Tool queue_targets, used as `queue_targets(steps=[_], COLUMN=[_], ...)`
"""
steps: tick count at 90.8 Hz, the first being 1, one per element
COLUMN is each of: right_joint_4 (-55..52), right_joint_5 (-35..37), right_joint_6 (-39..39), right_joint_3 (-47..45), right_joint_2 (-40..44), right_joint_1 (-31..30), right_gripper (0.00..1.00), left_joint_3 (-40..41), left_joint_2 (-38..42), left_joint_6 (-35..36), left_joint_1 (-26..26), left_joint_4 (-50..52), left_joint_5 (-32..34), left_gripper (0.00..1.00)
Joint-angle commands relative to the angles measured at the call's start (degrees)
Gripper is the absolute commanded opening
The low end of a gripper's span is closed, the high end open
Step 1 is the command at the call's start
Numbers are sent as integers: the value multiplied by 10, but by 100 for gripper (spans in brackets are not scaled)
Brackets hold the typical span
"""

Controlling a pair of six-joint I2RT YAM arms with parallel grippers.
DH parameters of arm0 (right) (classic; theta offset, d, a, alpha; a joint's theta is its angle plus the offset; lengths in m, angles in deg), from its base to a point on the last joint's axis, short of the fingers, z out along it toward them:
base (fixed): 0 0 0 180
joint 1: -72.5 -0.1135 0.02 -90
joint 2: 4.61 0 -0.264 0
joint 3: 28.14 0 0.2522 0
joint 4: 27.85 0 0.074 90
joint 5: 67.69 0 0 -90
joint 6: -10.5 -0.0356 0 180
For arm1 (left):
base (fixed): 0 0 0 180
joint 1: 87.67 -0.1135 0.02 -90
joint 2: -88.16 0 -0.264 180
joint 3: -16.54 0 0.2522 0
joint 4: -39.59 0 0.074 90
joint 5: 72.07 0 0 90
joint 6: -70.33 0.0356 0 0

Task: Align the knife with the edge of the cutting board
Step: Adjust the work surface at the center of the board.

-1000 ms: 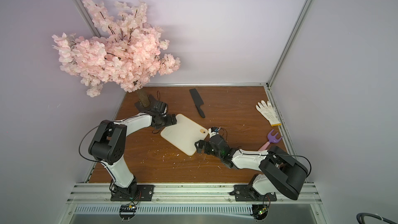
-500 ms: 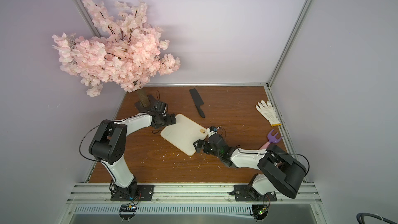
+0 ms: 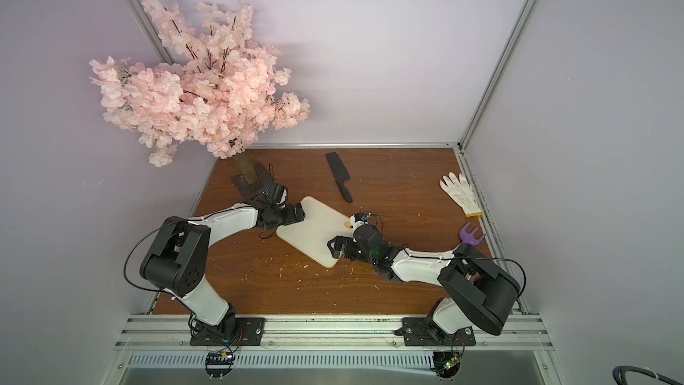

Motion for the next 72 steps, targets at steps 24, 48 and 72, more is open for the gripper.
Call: queue_targets(steps=[24,48,72], right_joint_4=[28,29,15], right_joint_5=[-46,-72,-90], right_joint_6=[17,28,50], right_joint_3=[6,8,15], right_joint_2=[-39,-55,-68], right_joint_1=[40,69,80], right_gripper=[100,100,100], left_joint_3=[53,78,122], left_joint_2=[29,41,79], left_joint_6=[-55,-96,-133], left_joint_1=[81,139,169], left_joint_4=[39,15,-19], left_joint_5=[10,11,9], left_gripper=[100,100,100])
